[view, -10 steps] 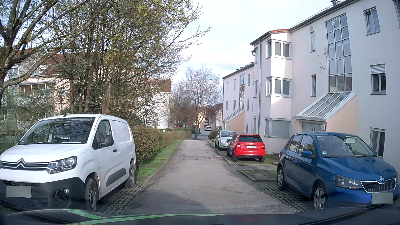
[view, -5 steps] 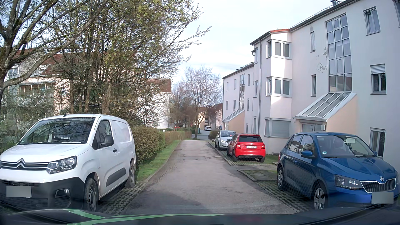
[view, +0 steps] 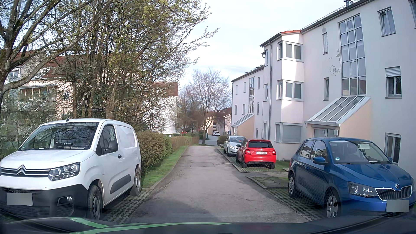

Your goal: Follow the waypoints while adhering to traffic rules and regulations

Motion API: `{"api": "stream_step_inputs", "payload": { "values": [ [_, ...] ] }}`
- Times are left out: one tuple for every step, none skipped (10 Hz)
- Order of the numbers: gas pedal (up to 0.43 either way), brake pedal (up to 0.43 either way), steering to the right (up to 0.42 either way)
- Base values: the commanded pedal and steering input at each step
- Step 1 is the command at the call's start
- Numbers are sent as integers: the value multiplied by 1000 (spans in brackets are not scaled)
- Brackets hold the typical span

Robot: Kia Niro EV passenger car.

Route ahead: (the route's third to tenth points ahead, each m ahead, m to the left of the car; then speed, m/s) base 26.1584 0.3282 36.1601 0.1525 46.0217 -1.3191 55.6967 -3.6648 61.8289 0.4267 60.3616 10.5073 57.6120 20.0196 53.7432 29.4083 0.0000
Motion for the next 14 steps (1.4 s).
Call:
{"api": "stream_step_inputs", "payload": {
  "values": [
    [0, 567, 6],
    [0, 567, 6],
    [0, 567, 6],
    [0, 573, 6],
    [0, 573, 6],
    [0, 573, 6],
    [0, 573, 6],
    [0, 573, 6],
    [0, 579, 6],
    [0, 579, 6],
    [0, 579, 6],
    [0, 579, 6],
    [0, 579, 6],
    [0, 585, 6]
  ]
}}
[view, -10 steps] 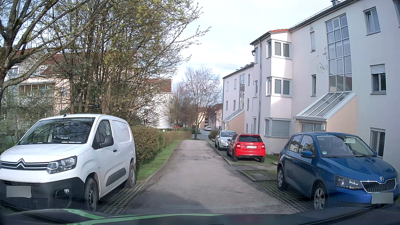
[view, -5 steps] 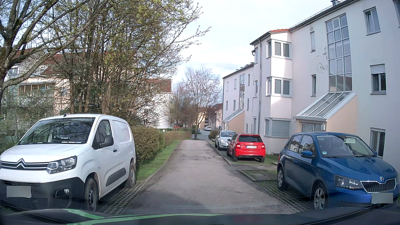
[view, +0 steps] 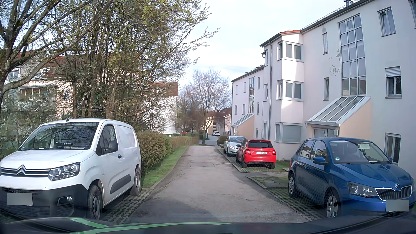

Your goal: Follow the waypoints while adhering to traffic rules and regulations

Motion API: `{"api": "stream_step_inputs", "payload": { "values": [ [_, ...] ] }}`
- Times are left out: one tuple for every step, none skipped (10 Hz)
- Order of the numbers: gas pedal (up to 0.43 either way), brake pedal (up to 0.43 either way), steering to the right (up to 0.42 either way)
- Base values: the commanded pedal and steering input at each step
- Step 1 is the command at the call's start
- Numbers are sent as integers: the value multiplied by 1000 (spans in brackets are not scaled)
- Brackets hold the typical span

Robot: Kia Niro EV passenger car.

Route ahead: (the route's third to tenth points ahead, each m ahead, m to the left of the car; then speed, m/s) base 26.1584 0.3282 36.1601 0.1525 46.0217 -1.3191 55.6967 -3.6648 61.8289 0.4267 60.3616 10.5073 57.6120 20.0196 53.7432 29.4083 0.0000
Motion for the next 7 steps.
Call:
{"api": "stream_step_inputs", "payload": {
  "values": [
    [0, 585, 6],
    [0, 585, 6],
    [0, 579, 6],
    [0, 579, 6],
    [0, 579, 6],
    [0, 579, 6],
    [0, 579, 6]
  ]
}}
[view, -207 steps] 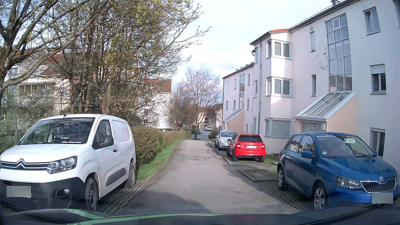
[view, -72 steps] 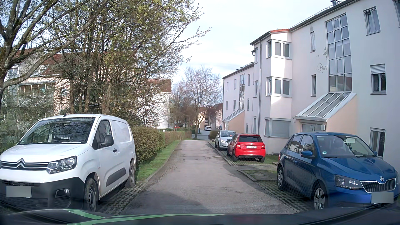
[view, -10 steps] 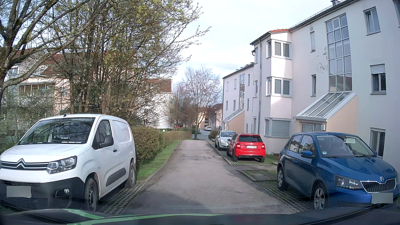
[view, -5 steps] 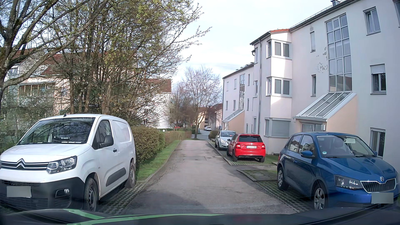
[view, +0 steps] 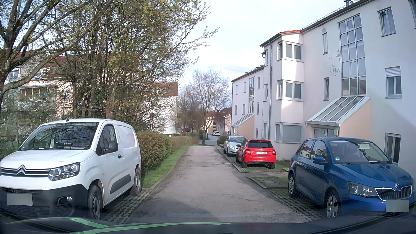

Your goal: Follow the waypoints while adhering to traffic rules and regulations

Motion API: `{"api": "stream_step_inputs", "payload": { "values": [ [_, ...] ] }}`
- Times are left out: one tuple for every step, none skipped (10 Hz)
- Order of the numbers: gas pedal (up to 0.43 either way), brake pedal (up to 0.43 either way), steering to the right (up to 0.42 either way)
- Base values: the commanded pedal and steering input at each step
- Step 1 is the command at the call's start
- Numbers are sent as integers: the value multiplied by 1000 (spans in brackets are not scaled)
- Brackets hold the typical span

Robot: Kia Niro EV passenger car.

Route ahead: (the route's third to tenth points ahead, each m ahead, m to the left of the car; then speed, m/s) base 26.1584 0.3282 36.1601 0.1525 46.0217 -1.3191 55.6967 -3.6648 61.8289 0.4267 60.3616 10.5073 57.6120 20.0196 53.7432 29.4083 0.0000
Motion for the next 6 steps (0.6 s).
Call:
{"api": "stream_step_inputs", "payload": {
  "values": [
    [0, 579, 6],
    [0, 585, 6],
    [0, 591, 6],
    [0, 591, 6],
    [0, 598, 6],
    [0, 598, 6]
  ]
}}
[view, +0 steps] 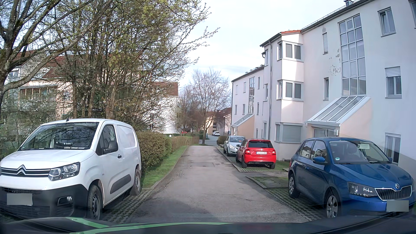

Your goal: Follow the waypoints while adhering to traffic rules and regulations

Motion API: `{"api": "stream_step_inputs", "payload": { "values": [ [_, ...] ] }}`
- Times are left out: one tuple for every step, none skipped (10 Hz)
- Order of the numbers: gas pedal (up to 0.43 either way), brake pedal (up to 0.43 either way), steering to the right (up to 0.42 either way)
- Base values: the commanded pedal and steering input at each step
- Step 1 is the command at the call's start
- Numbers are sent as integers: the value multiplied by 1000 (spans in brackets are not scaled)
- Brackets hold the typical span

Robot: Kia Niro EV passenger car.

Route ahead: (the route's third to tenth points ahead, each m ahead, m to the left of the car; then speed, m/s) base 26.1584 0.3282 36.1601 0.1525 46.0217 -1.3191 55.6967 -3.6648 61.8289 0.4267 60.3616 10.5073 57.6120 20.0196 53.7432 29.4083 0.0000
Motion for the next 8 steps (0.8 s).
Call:
{"api": "stream_step_inputs", "payload": {
  "values": [
    [0, 604, 6],
    [0, 610, 6],
    [0, 610, 6],
    [0, 616, 6],
    [0, 610, 6],
    [0, 610, 6],
    [0, 610, 6],
    [0, 604, 6]
  ]
}}
